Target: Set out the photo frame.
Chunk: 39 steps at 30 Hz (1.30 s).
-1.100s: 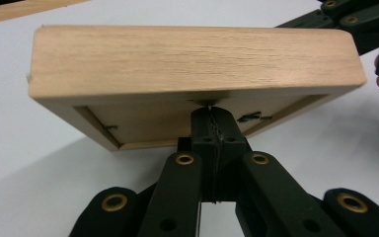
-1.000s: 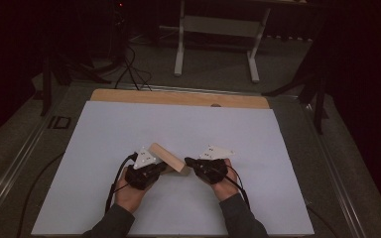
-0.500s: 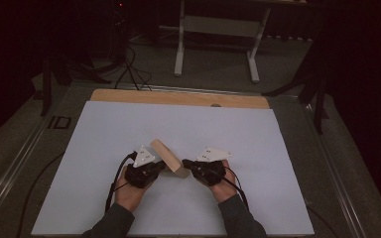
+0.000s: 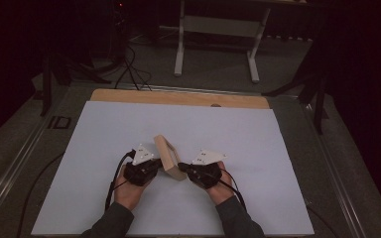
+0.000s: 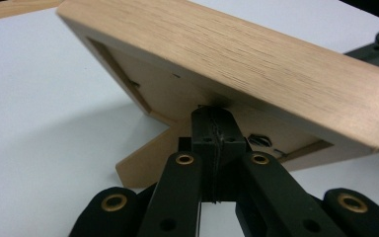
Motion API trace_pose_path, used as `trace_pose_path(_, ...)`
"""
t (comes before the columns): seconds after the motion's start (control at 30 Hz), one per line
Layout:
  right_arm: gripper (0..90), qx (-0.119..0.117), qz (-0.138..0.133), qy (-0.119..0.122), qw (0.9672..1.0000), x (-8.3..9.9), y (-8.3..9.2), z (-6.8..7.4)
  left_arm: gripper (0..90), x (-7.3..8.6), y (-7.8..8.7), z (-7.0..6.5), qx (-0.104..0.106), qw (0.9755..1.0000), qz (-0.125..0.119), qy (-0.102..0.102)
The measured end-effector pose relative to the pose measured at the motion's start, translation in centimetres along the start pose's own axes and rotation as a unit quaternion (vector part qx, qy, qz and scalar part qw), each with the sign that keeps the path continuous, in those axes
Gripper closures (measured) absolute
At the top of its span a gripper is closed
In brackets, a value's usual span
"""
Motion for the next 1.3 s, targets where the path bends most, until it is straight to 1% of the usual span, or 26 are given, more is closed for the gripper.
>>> trace_pose_path(0.33, 89.5, -0.009, 0.004, 0.008, 0.9999, -0.1, -0.7, 0.5, 89.5, 0.0, -0.4, 0.3, -0.004, 1.0, 0.001, 0.004)
trace_pose_path(0.53, 89.5, -0.012, 0.003, 0.008, 0.9999, -0.1, -1.0, 0.8, 89.5, 0.1, -0.8, 0.2, -0.005, 1.0, 0.003, 0.006)
trace_pose_path(0.8, 89.4, -0.013, 0.003, 0.008, 0.9999, -0.2, -1.3, 1.0, 89.5, 0.1, -0.9, 0.4, -0.003, 1.0, 0.003, 0.008)
trace_pose_path(0.83, 89.4, -0.013, 0.001, 0.007, 0.9999, -0.3, -1.4, 1.1, 89.6, 0.2, -1.0, 0.5, 0.003, 0.9999, 0.003, 0.015)
trace_pose_path(0.93, 89.4, -0.013, 0.0, 0.006, 0.9999, -0.3, -1.5, 1.1, 89.6, 0.3, -1.0, 0.7, 0.006, 0.9998, 0.003, 0.019)
trace_pose_path(1.0, 88.9, -0.013, -0.001, 0.006, 0.9999, -0.3, -1.5, 1.1, 89.5, 0.3, -1.0, 0.7, 0.007, 0.9998, 0.002, 0.02)
trace_pose_path(1.03, 86.6, -0.012, -0.001, 0.006, 0.9999, -0.3, -1.5, 1.1, 89.4, 0.3, -1.0, 0.7, 0.006, 0.9998, 0.002, 0.018)
trace_pose_path(1.13, 84.8, -0.009, -0.001, 0.007, 0.9999, -0.3, -1.5, 1.0, 86.0, 0.3, -0.9, 0.7, 0.002, 0.9999, 0.002, 0.017)
trace_pose_path(1.2, 83.6, -0.006, -0.001, 0.008, 0.9999, -0.2, -1.5, 1.0, 82.7, 0.3, -0.9, 0.9, 0.001, 0.9998, 0.001, 0.021)
trace_pose_path(1.3, 81.6, -0.005, -0.002, 0.01, 0.9999, -0.2, -1.4, 1.0, 80.7, 0.3, -0.7, 1.2, 0.004, 0.9995, -0.001, 0.031)
Point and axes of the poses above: each handheld gripper's, and its own axes: y roughly backward along the jaws, x roughly out of its underside, z roughly to its left, the point moved 1 cm from there along -y, roughly forward along the jaws, and after that the axes turned 14 degrees about -x, right-handed, at the moved point
